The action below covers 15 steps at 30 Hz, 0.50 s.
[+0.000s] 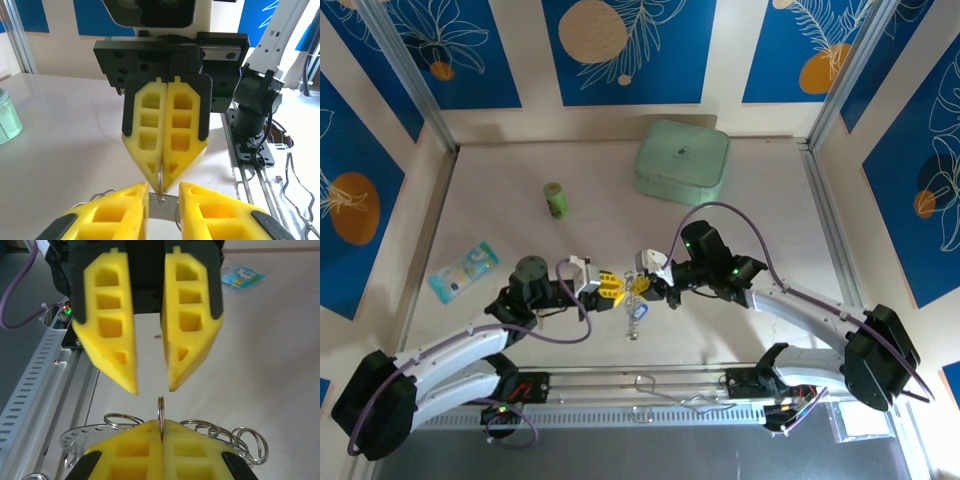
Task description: Put the keys on the keyring
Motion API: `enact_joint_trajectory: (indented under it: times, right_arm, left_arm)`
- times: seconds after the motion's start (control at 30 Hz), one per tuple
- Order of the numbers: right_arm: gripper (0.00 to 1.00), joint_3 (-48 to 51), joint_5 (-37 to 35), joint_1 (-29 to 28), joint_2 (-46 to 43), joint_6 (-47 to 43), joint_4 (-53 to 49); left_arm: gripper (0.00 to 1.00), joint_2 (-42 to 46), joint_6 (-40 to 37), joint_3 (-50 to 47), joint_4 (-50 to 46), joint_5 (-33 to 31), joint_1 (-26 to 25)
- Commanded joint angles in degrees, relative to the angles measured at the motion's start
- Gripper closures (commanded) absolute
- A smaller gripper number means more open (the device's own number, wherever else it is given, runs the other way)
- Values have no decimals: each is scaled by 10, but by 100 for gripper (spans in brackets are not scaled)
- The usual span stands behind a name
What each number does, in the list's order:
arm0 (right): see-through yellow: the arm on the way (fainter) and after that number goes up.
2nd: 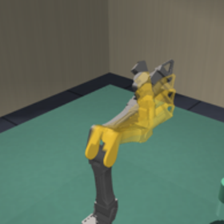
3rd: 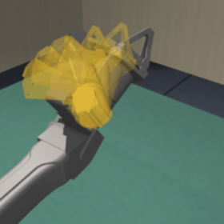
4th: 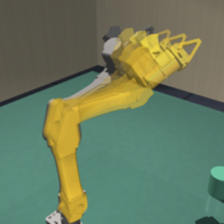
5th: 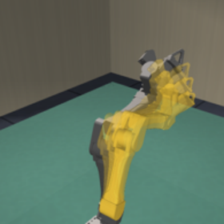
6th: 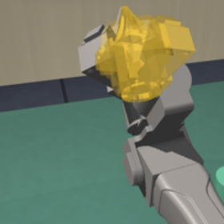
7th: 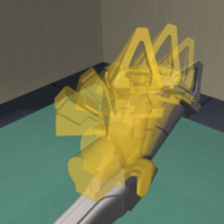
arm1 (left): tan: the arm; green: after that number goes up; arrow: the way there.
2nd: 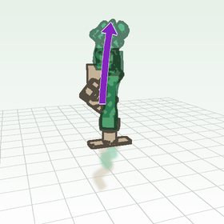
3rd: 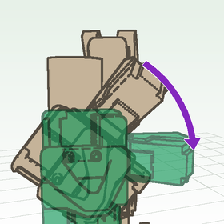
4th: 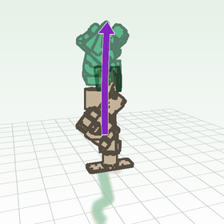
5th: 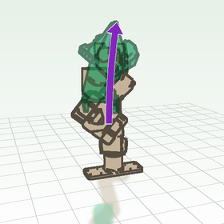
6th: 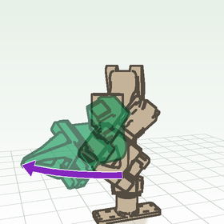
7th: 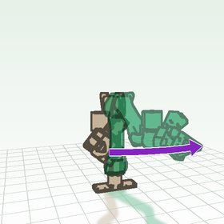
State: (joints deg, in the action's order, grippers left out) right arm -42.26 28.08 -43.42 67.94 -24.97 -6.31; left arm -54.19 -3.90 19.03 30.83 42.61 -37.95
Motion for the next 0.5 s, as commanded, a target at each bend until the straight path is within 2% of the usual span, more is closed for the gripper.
enact_joint_trajectory:
  times: [0.0,0.47]
  right_arm:
    - [100,-17,7,-10,-4,-28,-25]
    - [100,-35,-44,-19,-5,-30,-33]
  left_arm:
    - [79,-4,-44,25,-34,8,-7]
    - [76,-21,-89,44,-117,21,-16]
